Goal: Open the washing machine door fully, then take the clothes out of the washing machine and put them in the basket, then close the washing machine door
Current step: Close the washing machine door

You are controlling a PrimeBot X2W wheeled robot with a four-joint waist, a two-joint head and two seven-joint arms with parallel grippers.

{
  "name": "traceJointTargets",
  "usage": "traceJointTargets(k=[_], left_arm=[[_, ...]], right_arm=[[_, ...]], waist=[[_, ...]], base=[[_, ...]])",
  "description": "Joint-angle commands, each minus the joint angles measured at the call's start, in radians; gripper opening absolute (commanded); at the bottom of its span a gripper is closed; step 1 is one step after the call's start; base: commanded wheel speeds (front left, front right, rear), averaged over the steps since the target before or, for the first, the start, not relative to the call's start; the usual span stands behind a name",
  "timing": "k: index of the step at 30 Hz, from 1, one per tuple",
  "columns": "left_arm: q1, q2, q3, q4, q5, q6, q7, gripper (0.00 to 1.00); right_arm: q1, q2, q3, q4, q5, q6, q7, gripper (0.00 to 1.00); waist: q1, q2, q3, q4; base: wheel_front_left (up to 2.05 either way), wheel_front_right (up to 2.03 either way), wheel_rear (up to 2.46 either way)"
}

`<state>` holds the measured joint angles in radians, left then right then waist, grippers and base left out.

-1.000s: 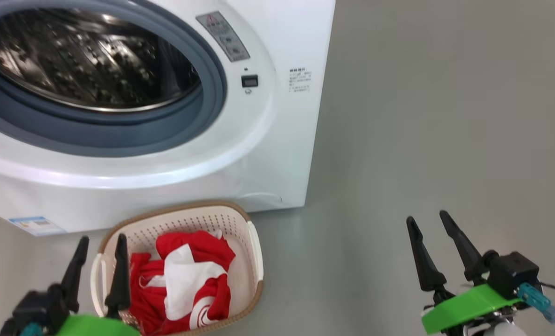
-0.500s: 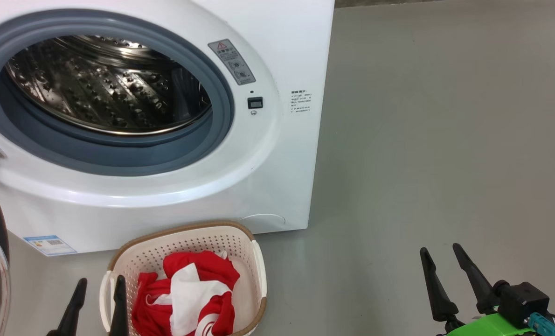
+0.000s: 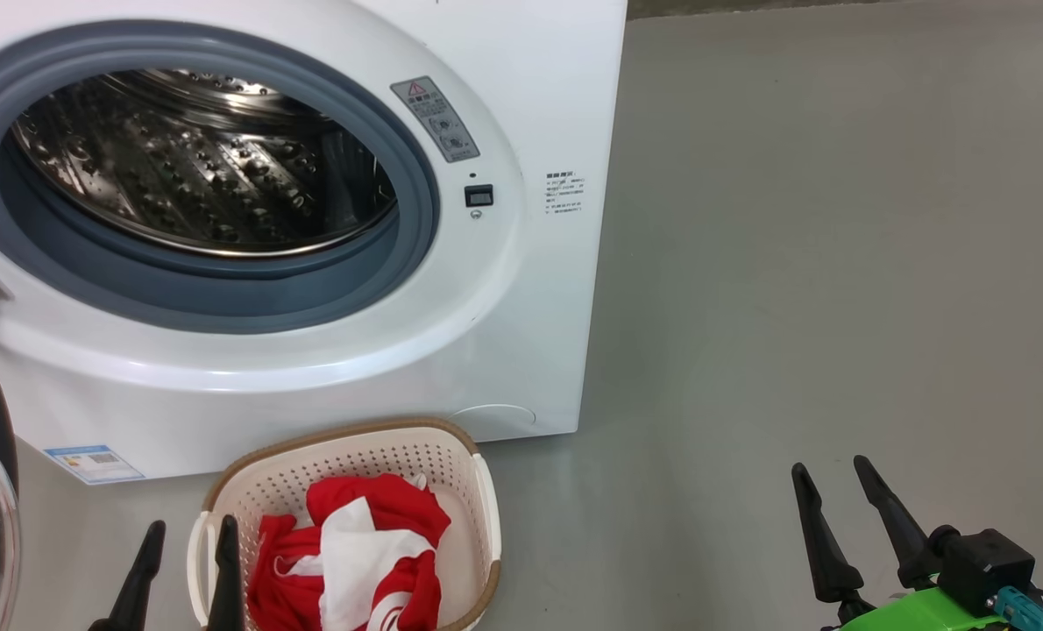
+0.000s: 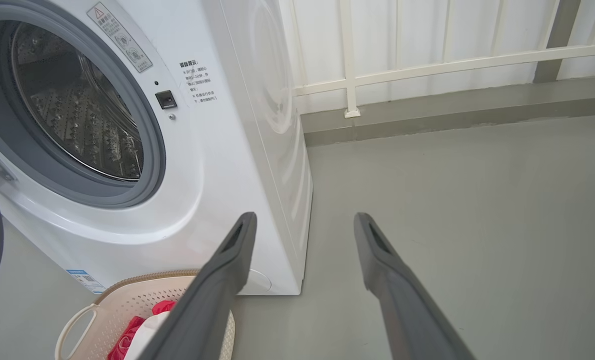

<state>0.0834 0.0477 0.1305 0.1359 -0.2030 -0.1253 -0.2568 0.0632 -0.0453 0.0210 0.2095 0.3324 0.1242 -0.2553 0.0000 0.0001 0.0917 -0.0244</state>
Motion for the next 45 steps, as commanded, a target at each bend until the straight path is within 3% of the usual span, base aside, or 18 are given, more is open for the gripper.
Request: traceJointTargets(k=[1,12,30,45], left_arm=[[-0.007,0.004,0.031,-0.027,0.007,-0.005,-0.005,1.00],[-0.007,0.003,0.021,-0.023,0.004,-0.005,-0.005,1.00],[-0.012,0.003,0.016,-0.020,-0.003,-0.005,-0.005,1.00],[-0.024,0.003,0.012,-0.002,-0.014,-0.005,-0.005,1.00]], right_arm=[[-0.012,-0.009,0.027,-0.025,-0.016,0.007,-0.006,1.00],[-0.007,-0.011,0.034,-0.025,-0.016,0.007,-0.006,1.00],[-0.011,-0.011,0.032,-0.025,-0.014,0.007,-0.006,1.00],[-0.011,-0.009,0.029,-0.023,-0.016,0.007,-0.006,1.00]], waist=[[0.0000,-0.0001,-0.001,0.001],[0.0000,-0.0001,-0.005,0.004],[0.0000,-0.0001,0.003,0.005],[0.0000,-0.0001,-0.003,0.025]], base=[[0.00,0.00,0.00],[-0.38,0.38,0.00],[-1.43,1.39,0.04],[-0.10,0.10,0.00]])
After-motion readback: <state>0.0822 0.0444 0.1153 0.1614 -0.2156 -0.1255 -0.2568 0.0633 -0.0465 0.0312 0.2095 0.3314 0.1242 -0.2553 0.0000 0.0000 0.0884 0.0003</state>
